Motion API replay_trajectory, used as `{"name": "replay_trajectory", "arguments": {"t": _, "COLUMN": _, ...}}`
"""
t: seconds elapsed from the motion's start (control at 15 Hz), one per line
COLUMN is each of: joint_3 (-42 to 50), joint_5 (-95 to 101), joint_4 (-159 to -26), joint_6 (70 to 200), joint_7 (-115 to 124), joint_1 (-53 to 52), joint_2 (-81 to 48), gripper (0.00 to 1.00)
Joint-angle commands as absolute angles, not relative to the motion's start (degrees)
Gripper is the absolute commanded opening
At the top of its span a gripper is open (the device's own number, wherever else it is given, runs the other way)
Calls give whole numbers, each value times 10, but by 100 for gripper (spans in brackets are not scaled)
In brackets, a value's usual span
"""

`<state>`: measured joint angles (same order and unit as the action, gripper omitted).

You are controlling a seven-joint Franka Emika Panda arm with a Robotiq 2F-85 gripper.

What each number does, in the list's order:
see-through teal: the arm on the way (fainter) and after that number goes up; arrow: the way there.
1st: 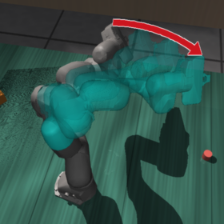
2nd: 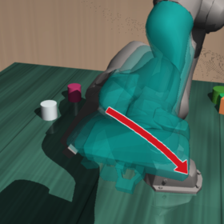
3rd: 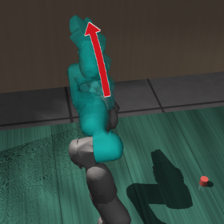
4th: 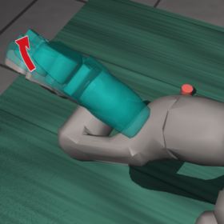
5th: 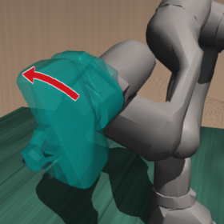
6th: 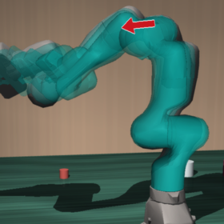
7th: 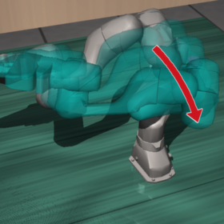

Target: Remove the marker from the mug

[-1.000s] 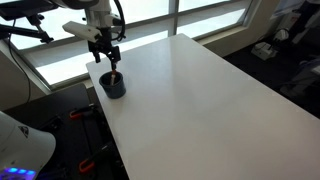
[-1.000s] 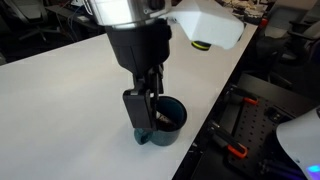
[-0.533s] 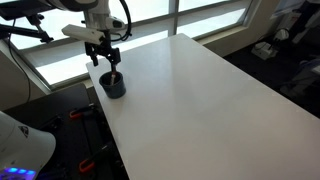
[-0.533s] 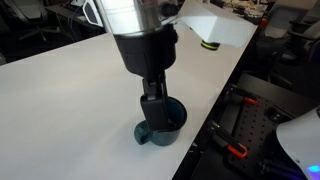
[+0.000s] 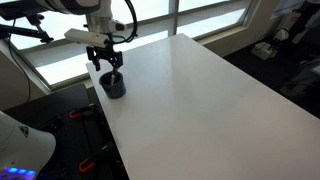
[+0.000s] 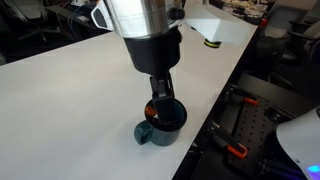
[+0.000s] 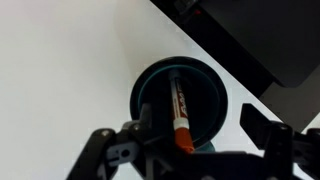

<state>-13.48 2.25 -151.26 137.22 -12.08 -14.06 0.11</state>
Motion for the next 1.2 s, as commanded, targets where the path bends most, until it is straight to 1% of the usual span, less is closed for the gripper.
{"name": "replay_trajectory", "arguments": {"t": 0.0, "joint_3": -127, "joint_5": 57, "joint_4": -1519, "joint_6": 1372, "joint_7": -127, "joint_1": -129, "joint_2": 1, "gripper": 85}}
{"name": "replay_trajectory", "arguments": {"t": 0.2, "joint_3": -125, "joint_5": 76, "joint_4": -1523, "joint_6": 1391, "joint_7": -131, "joint_1": -127, "joint_2": -9, "gripper": 79}}
{"name": "replay_trajectory", "arguments": {"t": 0.27, "joint_3": -126, "joint_5": 76, "joint_4": -1526, "joint_6": 1400, "joint_7": -136, "joint_1": -128, "joint_2": -12, "gripper": 79}}
{"name": "replay_trajectory", "arguments": {"t": 0.33, "joint_3": -128, "joint_5": 76, "joint_4": -1529, "joint_6": 1412, "joint_7": -139, "joint_1": -129, "joint_2": -15, "gripper": 76}}
{"name": "replay_trajectory", "arguments": {"t": 0.4, "joint_3": -130, "joint_5": 74, "joint_4": -1534, "joint_6": 1428, "joint_7": -147, "joint_1": -130, "joint_2": -17, "gripper": 79}}
{"name": "replay_trajectory", "arguments": {"t": 0.53, "joint_3": -135, "joint_5": 72, "joint_4": -1546, "joint_6": 1462, "joint_7": -167, "joint_1": -133, "joint_2": -20, "gripper": 80}}
{"name": "replay_trajectory", "arguments": {"t": 0.73, "joint_3": -141, "joint_5": 72, "joint_4": -1564, "joint_6": 1510, "joint_7": -193, "joint_1": -136, "joint_2": -23, "gripper": 84}}
{"name": "replay_trajectory", "arguments": {"t": 1.0, "joint_3": -148, "joint_5": 71, "joint_4": -1587, "joint_6": 1570, "joint_7": -218, "joint_1": -136, "joint_2": -25, "gripper": 75}}
{"name": "replay_trajectory", "arguments": {"t": 1.13, "joint_3": -150, "joint_5": 66, "joint_4": -1595, "joint_6": 1587, "joint_7": -231, "joint_1": -135, "joint_2": -24, "gripper": 61}}
